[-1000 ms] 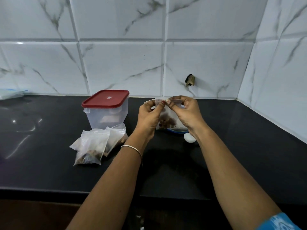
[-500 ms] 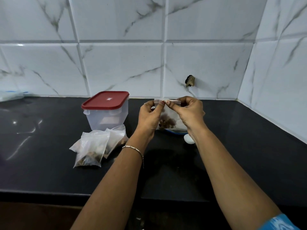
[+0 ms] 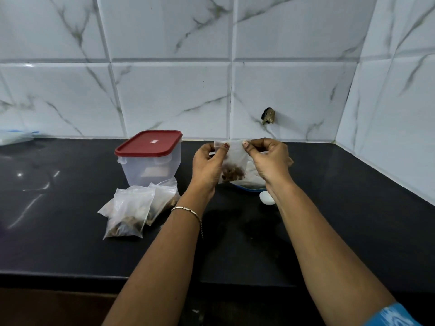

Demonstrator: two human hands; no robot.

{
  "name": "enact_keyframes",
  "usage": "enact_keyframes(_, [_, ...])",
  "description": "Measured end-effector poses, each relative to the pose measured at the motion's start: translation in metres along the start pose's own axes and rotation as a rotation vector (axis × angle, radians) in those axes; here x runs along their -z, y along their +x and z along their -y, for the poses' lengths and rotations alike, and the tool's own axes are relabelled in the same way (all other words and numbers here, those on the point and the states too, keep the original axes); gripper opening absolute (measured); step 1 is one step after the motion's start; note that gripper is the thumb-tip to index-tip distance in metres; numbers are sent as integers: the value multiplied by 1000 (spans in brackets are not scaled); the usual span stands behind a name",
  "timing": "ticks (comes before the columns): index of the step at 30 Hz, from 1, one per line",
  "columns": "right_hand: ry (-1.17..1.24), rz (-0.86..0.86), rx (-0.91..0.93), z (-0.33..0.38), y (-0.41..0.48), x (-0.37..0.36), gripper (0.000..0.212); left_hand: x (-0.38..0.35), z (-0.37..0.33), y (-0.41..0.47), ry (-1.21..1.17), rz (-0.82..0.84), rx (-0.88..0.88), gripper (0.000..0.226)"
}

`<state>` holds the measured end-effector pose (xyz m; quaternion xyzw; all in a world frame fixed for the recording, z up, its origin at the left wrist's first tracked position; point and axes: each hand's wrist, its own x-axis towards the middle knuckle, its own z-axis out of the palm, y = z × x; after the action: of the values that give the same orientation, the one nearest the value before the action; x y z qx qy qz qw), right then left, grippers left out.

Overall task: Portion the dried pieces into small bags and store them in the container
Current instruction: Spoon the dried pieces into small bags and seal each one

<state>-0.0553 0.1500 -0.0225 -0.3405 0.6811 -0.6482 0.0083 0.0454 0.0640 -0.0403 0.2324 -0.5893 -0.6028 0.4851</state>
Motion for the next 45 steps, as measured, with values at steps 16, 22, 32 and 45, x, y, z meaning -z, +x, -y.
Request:
enact_keyframes(16, [250,201,19,-9,3,-9,13,1,3,-3,-22,72,-3,10])
enact_keyframes(22, [145,208,13,-16,13,-10,11,-2,2,-2,-48,35,31,19])
enact_keyframes(32, [98,-77,115,-14,12,-4,29,-7,9,4,29,-48,11,20])
enact_keyframes(45, [222,90,124,-11,1,-2,12,-1,5,-3,321,-200,-216,16])
